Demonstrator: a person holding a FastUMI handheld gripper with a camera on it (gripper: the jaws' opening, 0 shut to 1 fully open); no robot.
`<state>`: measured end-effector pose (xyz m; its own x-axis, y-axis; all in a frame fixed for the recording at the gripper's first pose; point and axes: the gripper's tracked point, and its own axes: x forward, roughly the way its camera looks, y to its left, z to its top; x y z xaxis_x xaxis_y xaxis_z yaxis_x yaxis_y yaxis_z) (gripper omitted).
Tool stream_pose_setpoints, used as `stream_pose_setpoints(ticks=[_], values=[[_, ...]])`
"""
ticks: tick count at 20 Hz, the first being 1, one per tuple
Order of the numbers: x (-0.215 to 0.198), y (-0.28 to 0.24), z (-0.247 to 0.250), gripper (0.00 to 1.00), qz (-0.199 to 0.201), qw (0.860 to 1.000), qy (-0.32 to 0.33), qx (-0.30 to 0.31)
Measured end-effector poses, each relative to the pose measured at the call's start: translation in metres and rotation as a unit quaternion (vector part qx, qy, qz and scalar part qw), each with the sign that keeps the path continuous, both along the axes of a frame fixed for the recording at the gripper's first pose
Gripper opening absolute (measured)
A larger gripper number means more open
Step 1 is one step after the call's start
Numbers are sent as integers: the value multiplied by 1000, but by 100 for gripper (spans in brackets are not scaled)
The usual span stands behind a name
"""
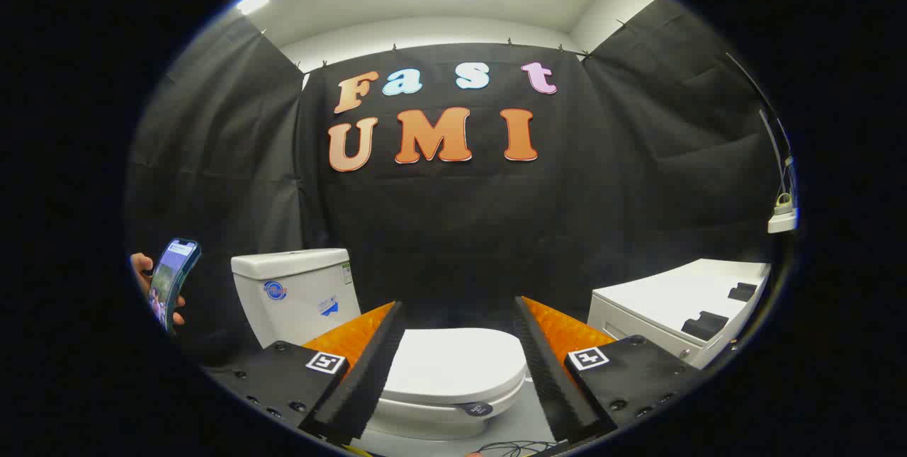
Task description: Open the toilet lid.
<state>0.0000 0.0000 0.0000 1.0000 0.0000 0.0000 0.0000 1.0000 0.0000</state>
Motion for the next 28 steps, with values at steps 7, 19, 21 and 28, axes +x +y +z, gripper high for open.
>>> stream_pose_setpoints(ticks=[7, 19, 21, 28], values=[[1, -2, 0, 98, -2, 1000, 2, -1], [1, -1, -9, 98, -4, 1000, 9, -6], [-1, -1, -10, 99, -4, 1000, 11, -4], [0, -10, -6, 98, -11, 1000, 1, 12]])
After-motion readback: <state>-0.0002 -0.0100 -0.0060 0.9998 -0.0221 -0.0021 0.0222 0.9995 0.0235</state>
